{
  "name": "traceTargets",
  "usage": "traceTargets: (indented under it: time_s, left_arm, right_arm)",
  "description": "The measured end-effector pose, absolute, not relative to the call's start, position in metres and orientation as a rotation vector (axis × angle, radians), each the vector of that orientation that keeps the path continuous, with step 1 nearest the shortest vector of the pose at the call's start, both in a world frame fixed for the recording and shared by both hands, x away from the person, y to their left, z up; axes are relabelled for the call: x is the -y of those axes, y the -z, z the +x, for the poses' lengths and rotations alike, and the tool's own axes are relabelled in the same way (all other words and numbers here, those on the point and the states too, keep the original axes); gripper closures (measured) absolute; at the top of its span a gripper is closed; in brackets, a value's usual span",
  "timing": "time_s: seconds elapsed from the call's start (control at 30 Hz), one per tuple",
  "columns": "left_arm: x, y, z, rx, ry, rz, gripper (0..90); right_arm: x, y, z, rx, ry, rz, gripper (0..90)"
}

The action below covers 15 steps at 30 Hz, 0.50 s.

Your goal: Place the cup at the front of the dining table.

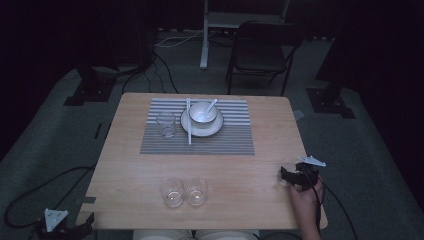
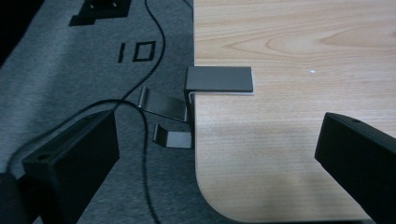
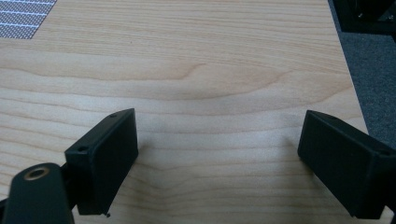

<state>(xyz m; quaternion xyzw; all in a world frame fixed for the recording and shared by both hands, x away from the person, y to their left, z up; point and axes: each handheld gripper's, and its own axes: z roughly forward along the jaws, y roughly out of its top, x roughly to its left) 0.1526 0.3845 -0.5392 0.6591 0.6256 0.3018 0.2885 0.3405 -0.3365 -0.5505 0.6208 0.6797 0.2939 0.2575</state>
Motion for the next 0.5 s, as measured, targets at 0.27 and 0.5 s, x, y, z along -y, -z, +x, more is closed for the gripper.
traceTargets:
  time_s: [0.27,0.5]
  left_arm:
    - [-0.394,0.543,0.140,-1.670,-0.749,1.686,0.0]
    - [-0.402,0.544,0.138,-1.731,-0.769,1.613,0.0]
  right_arm:
    - [0.337,0.550,0.341,-1.843,-0.797,1.684,11.5]
    - [0.337,0.550,0.341,-1.843,-0.797,1.684,11.5]
